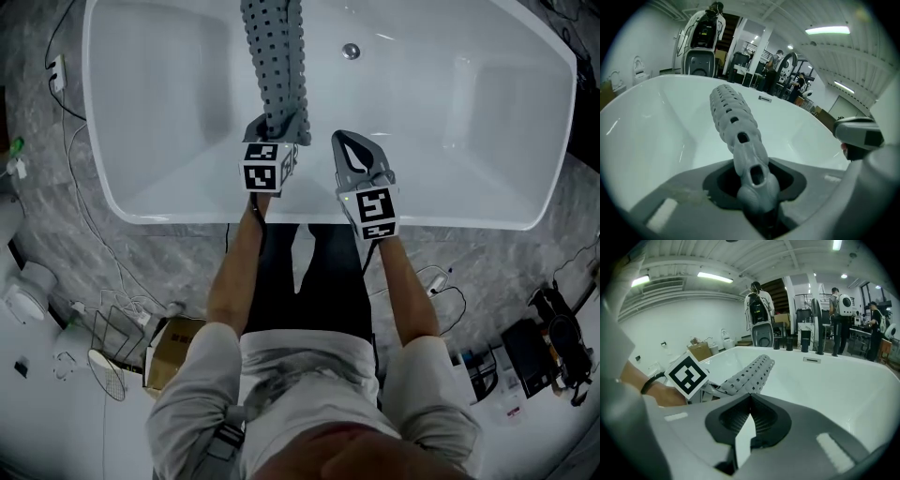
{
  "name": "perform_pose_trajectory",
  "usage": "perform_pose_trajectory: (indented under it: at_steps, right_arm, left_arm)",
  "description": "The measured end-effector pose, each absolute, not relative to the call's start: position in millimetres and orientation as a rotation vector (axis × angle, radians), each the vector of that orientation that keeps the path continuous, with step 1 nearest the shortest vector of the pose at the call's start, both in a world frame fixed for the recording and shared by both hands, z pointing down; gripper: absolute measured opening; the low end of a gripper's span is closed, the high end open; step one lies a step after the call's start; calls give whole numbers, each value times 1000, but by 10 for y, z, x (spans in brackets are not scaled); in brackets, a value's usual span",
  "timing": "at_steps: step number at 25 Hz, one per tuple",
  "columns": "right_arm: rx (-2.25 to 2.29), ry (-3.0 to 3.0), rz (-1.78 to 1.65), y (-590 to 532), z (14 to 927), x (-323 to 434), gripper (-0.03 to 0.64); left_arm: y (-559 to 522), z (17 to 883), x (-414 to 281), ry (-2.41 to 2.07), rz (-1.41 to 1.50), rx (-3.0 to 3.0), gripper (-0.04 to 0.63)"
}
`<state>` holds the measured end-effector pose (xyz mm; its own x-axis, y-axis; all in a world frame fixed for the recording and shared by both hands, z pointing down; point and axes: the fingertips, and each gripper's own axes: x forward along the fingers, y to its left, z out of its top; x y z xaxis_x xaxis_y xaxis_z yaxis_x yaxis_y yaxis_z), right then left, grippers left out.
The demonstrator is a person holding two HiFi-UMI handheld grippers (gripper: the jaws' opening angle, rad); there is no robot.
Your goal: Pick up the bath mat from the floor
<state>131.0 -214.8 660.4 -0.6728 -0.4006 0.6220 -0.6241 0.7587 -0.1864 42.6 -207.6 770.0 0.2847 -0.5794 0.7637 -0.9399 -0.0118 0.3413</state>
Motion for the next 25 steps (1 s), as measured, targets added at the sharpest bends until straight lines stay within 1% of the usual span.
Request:
perform_pose_trajectory:
  at_steps: [6, 25]
  right_arm:
    - [797, -2414, 479, -2066, 5978, 1382, 3]
    - [870, -2538, 228, -1721, 3766, 932, 3]
  left_arm:
    - [-1990, 6887, 452, -1437, 506, 1773, 146]
    - [-1599, 4295, -115, -1545, 363, 1993, 146]
